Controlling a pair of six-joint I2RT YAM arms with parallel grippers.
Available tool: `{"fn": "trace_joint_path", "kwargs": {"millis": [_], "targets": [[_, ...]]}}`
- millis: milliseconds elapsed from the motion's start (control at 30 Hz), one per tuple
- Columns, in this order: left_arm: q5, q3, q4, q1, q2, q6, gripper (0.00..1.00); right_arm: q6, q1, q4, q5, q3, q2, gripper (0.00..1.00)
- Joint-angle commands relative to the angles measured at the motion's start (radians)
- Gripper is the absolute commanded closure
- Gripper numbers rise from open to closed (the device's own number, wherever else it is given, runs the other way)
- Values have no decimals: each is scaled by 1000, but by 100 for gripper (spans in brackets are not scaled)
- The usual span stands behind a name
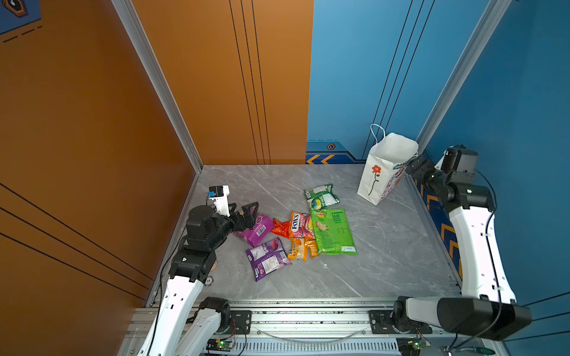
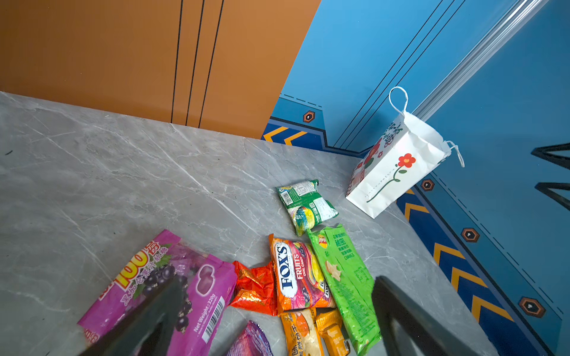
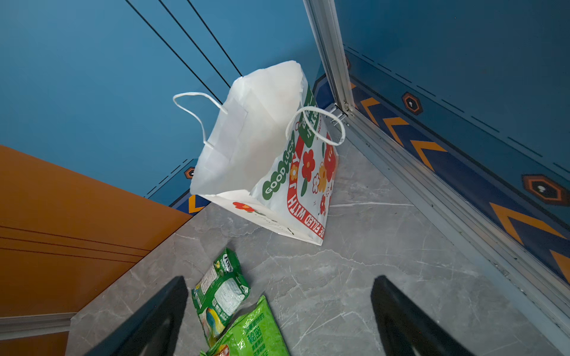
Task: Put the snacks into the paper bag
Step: 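Raise the right gripper to the paper bag's rim while the left arm lifts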
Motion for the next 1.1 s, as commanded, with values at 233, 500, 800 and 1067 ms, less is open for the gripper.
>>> {"fn": "trace_joint_path", "kwargs": {"millis": [233, 500, 800, 1067], "targets": [[-211, 13, -69, -19, -90, 101, 2, -32, 11, -215, 154, 410, 357, 10], [-318, 7, -84, -29, -92, 110, 2, -43, 14, -312, 188, 666, 605, 17], [-379, 9, -101, -28, -68, 115, 2, -63, 26, -392, 130, 834, 794, 22], [-392, 8, -104, -30, -54, 113, 2, -100, 20, -414, 95, 841, 827, 33]]}}
